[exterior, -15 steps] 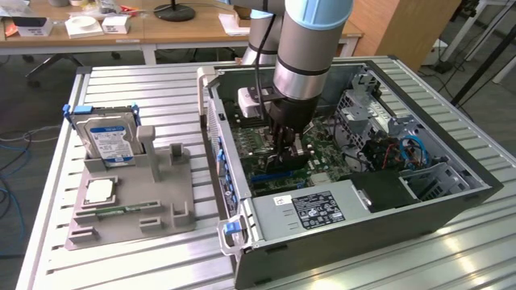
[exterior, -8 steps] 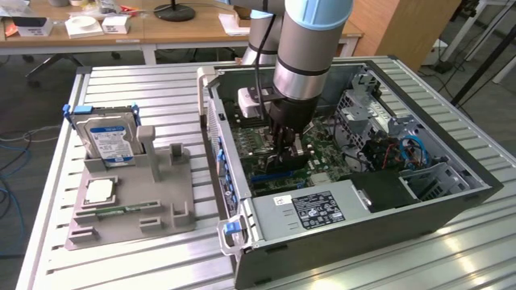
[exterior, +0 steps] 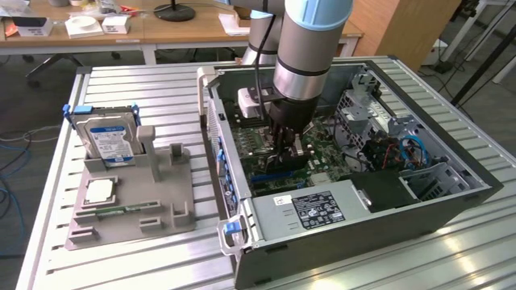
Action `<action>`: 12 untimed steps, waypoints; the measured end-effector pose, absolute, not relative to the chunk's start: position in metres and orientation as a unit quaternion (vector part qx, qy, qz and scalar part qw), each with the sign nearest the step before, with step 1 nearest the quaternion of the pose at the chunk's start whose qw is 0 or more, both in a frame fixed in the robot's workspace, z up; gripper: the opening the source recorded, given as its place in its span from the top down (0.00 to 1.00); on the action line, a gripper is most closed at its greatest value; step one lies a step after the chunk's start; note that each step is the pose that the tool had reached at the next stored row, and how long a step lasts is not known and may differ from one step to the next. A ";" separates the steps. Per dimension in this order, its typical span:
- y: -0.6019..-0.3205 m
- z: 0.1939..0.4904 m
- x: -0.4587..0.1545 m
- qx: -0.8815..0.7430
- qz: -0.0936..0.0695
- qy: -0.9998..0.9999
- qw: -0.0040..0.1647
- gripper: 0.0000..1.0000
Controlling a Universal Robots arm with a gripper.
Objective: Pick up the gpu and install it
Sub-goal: 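Insert the gpu into the slot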
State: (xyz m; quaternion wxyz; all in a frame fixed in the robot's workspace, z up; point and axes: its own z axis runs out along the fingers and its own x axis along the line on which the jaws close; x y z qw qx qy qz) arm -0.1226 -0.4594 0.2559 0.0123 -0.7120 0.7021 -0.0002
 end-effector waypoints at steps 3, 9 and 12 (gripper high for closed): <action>-0.459 0.256 -0.123 -0.712 0.000 0.702 0.012 0.74; -0.459 0.256 -0.123 -0.711 0.000 0.703 0.012 0.74; -0.459 0.256 -0.123 -0.711 0.000 0.703 0.012 0.74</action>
